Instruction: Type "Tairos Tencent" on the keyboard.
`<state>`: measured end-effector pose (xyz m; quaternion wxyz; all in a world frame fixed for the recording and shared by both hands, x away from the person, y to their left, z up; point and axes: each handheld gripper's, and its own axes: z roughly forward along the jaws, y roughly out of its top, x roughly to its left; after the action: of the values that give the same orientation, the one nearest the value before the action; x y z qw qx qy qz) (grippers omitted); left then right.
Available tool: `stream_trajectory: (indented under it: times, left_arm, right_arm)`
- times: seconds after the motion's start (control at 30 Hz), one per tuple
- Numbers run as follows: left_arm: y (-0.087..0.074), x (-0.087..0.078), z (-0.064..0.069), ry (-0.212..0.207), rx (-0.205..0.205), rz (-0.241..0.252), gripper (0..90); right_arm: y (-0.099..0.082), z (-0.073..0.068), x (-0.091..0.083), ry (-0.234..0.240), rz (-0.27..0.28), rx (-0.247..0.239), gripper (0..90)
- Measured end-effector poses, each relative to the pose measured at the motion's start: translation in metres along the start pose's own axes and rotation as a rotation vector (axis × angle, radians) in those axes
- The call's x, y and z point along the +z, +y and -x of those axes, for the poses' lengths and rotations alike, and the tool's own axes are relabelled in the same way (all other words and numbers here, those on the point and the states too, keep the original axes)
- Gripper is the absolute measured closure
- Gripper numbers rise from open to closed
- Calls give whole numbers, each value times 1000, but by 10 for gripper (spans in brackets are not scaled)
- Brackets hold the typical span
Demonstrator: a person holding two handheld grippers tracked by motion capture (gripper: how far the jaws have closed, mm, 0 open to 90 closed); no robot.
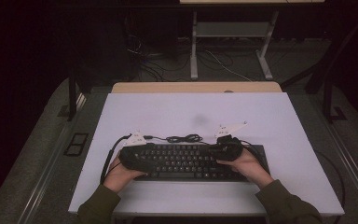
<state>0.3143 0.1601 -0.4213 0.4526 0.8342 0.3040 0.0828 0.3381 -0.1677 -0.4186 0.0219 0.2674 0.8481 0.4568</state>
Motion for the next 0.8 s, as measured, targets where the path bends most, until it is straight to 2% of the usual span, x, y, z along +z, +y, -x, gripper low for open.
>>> stream_trajectory:
  times: [0.8]
  left_arm:
    - [0, 0, 0, 5, 0, 2, 171]
  right_arm:
    - [-3, -4, 22, 16, -69, -16, 890]
